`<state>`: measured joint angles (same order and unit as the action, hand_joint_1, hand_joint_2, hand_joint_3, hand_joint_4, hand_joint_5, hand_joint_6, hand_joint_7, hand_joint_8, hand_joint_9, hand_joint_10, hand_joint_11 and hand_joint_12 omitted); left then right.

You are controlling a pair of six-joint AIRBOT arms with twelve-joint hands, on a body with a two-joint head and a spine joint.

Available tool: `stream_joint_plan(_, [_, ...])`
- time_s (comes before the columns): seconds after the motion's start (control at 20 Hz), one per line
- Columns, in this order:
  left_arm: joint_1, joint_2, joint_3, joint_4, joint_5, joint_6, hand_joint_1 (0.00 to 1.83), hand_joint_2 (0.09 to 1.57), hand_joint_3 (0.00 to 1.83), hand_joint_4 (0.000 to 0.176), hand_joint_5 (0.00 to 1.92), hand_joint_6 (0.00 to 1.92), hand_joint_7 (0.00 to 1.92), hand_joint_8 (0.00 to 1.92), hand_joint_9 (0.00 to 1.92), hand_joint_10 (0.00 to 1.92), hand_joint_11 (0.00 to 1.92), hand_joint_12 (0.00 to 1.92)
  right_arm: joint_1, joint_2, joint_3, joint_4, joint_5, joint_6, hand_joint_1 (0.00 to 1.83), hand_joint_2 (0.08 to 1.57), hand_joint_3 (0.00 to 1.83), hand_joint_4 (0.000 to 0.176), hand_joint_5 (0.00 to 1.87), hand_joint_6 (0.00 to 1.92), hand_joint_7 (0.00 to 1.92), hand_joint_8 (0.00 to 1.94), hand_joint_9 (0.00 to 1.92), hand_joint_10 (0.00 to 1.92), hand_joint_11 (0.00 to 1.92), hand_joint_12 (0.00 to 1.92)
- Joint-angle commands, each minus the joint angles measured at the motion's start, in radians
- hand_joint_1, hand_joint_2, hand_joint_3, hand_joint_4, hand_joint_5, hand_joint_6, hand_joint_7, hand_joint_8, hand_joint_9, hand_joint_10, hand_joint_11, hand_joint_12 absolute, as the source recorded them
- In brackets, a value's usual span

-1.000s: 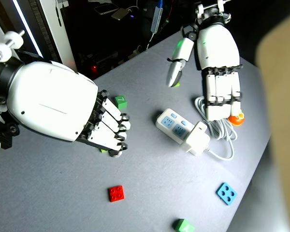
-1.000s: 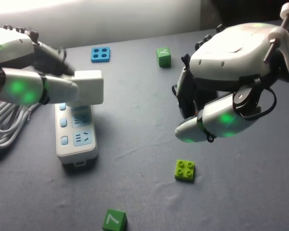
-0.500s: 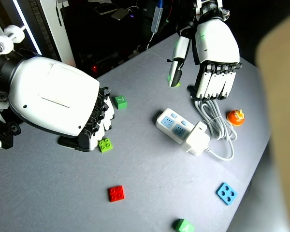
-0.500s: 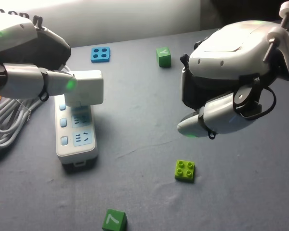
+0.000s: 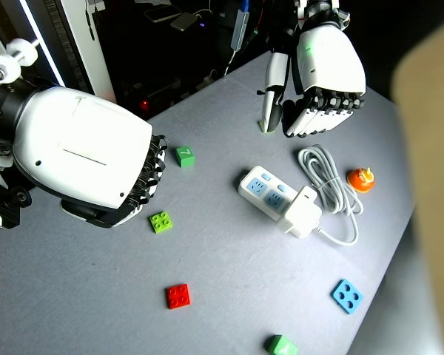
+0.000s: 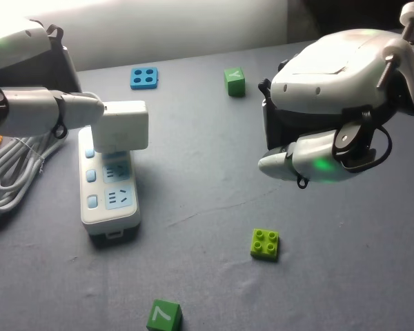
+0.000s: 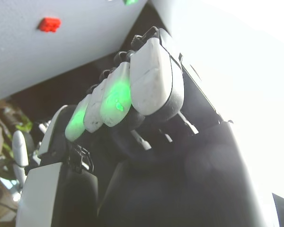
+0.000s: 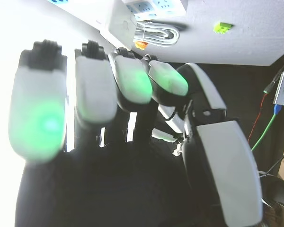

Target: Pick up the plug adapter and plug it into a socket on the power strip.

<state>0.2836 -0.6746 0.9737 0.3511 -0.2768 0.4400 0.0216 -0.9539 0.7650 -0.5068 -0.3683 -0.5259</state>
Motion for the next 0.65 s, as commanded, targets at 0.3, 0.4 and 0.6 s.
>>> stream_joint_plan(0.3, [-0.009,0.013,-0.003,-0.011,-0.103,-0.017,0.43,1.43,0.0,0.0,1.29,1.92,1.38,1.92,1.46,1.92,1.52,1.92,0.004,0.005,-0.003,-0.014,0.078,-0.019,0.48,1.4,0.0,0.0,1.15,1.92,1.26,1.94,1.4,1.92,1.54,1.92])
stream_joint_plan(0.4, [-0.009,0.013,-0.003,-0.011,-0.103,-0.017,0.44,1.43,0.0,0.0,1.28,1.92,1.37,1.92,1.45,1.92,1.51,1.92,-0.004,0.007,-0.003,-0.014,0.08,-0.03,0.49,1.4,0.0,0.0,1.15,1.92,1.25,1.94,1.4,1.92,1.54,1.92])
stream_joint_plan(0.6, [-0.009,0.013,0.001,-0.011,-0.103,-0.017,0.43,1.44,0.0,0.0,1.26,1.92,1.34,1.92,1.43,1.92,1.5,1.92,-0.022,0.016,-0.002,-0.014,0.127,-0.054,0.48,1.41,0.0,0.0,1.16,1.92,1.25,1.94,1.4,1.92,1.54,1.92])
